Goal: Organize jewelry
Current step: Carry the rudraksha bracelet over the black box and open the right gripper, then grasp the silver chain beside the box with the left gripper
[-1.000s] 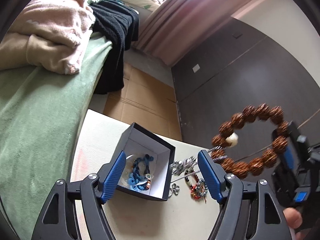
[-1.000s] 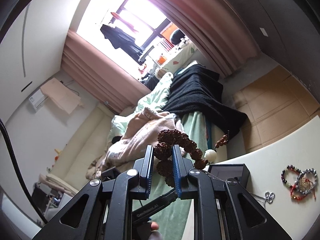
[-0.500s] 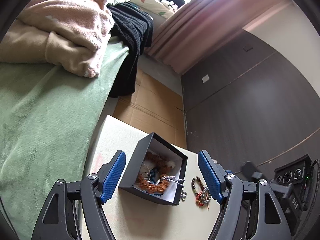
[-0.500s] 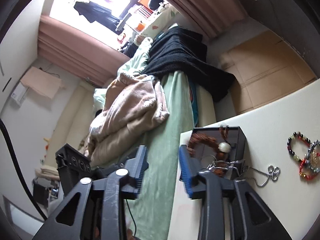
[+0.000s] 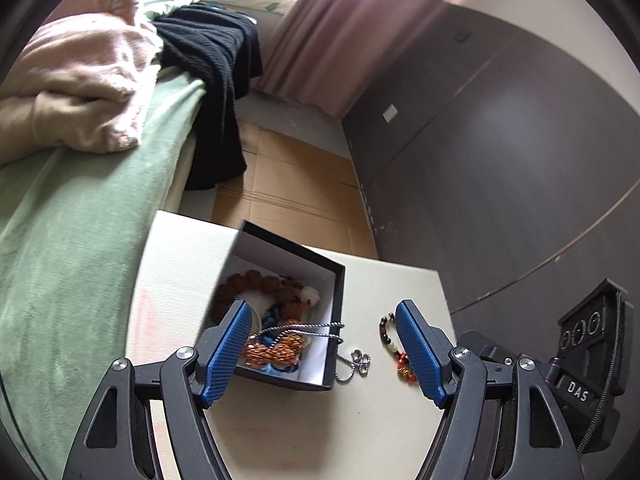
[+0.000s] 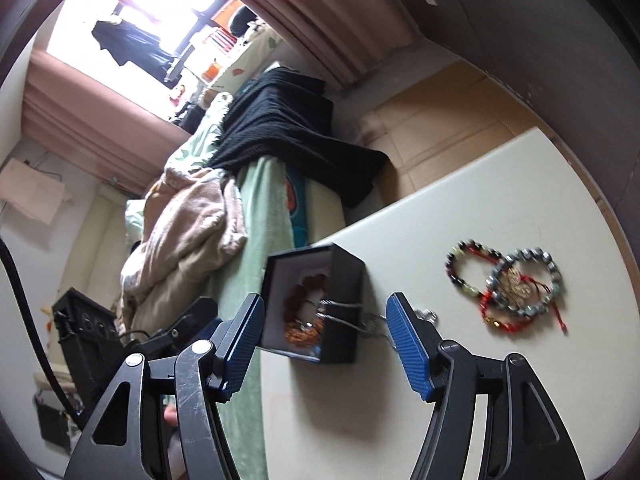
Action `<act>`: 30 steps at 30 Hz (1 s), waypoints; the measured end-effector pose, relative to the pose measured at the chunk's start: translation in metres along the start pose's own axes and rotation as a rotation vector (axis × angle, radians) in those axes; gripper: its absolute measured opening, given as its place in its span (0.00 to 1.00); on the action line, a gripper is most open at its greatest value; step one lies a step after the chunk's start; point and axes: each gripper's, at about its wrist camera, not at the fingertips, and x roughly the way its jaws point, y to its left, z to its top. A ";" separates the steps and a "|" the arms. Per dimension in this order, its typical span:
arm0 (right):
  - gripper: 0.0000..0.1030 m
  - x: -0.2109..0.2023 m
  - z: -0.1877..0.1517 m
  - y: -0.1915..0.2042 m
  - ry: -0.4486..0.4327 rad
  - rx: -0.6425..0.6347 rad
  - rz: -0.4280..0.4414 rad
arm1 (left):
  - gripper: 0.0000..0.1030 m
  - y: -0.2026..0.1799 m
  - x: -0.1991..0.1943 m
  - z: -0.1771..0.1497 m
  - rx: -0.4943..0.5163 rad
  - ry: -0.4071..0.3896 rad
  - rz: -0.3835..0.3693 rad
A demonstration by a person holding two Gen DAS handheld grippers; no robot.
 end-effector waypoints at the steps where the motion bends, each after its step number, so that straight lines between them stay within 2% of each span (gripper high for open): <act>1: 0.62 0.000 0.000 -0.004 0.003 0.007 -0.009 | 0.71 -0.004 0.004 -0.001 0.012 0.003 0.012; 5: 0.62 -0.007 0.002 -0.022 0.008 0.047 -0.043 | 0.63 -0.014 0.024 -0.007 0.041 0.030 0.037; 8: 0.62 -0.011 0.004 -0.032 0.011 0.072 -0.051 | 0.58 -0.023 0.042 -0.013 0.073 0.057 0.083; 16: 0.62 -0.016 0.010 -0.054 0.028 0.120 -0.081 | 0.57 -0.045 0.076 -0.028 0.229 0.061 0.248; 19: 0.62 -0.022 0.013 -0.062 0.020 0.138 -0.079 | 0.51 -0.050 0.087 -0.035 0.281 0.063 0.303; 24: 0.62 -0.029 0.016 -0.071 0.003 0.150 -0.108 | 0.48 -0.053 0.101 -0.041 0.350 0.033 0.393; 27: 0.62 -0.025 0.015 -0.073 0.014 0.135 -0.158 | 0.30 -0.051 0.104 -0.040 0.356 0.033 0.401; 28: 0.62 -0.022 0.015 -0.074 0.019 0.131 -0.176 | 0.20 -0.049 0.105 -0.039 0.357 0.033 0.402; 30: 0.62 -0.016 0.015 -0.079 0.031 0.130 -0.202 | 0.13 -0.047 0.104 -0.038 0.349 0.045 0.381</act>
